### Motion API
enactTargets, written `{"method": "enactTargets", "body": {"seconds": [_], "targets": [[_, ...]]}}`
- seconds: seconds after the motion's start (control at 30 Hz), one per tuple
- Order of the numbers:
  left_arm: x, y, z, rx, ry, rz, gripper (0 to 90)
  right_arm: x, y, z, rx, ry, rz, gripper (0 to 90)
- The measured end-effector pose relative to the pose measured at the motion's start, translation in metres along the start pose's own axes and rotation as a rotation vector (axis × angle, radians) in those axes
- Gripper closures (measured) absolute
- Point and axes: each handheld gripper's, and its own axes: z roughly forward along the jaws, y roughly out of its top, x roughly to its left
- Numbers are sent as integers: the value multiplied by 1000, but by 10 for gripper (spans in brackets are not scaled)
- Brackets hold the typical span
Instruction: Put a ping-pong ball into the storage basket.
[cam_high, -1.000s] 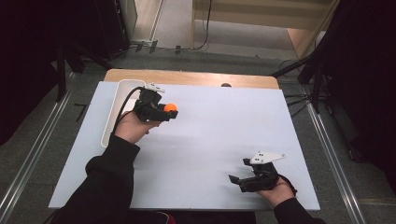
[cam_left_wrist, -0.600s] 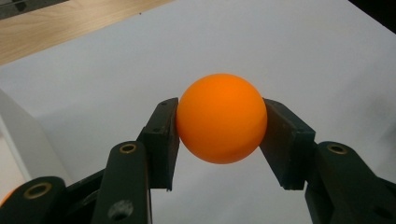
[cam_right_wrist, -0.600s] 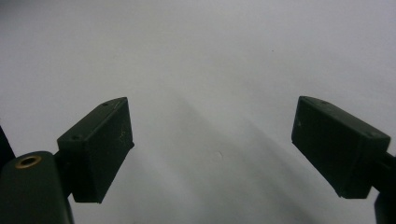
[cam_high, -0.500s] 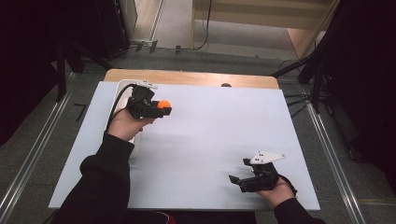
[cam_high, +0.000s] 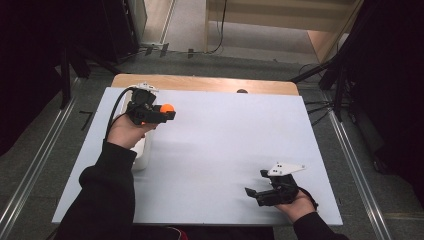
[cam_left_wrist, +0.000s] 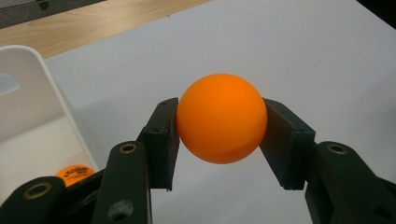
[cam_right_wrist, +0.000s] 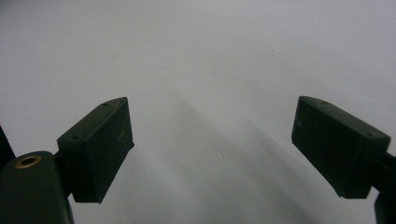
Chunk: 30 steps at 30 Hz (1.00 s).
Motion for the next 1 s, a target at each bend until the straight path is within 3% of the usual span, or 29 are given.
{"method": "enactTargets", "body": {"seconds": [0.43, 0.67, 1.0], "targets": [[12, -2, -9, -16, 29, -24, 506, 0, 0, 0, 1, 0, -1, 111], [19, -3, -14, -22, 71, -30, 506, 0, 0, 0, 1, -2, 0, 111], [30, -8, -22, -42, 108, -82, 506, 0, 2, 2, -2, 9, -9, 112]]}}
